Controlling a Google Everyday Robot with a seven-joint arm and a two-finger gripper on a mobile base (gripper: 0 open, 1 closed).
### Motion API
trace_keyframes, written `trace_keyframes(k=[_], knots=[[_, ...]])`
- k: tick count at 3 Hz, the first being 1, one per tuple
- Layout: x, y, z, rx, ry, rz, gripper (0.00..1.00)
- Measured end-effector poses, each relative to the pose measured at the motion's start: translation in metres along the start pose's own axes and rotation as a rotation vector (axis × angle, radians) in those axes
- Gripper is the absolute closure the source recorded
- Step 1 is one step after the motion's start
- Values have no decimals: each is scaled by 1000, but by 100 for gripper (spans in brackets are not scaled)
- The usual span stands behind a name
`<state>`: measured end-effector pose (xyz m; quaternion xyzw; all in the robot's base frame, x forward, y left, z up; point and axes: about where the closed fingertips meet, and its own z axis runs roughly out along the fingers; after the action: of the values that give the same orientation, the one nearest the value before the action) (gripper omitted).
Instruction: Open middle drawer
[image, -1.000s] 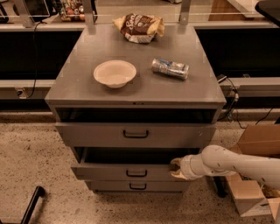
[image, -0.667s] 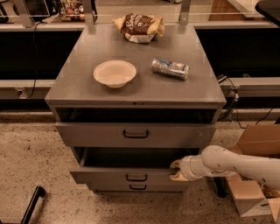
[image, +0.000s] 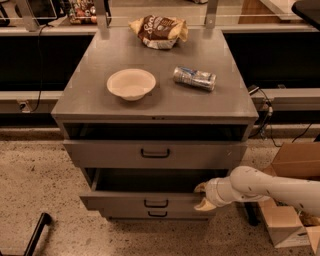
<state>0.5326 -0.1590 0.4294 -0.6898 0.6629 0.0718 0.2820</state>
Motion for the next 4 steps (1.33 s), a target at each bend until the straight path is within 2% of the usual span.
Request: trace_keyframes(k=[1,2,3,4], knots=[[-1,1,1,-3,-2,0,5],[-1,2,2,-4,-2,0,0],[-2,1,2,-12,-9,-5,0],[-10,20,5,-71,-21,-22,18]])
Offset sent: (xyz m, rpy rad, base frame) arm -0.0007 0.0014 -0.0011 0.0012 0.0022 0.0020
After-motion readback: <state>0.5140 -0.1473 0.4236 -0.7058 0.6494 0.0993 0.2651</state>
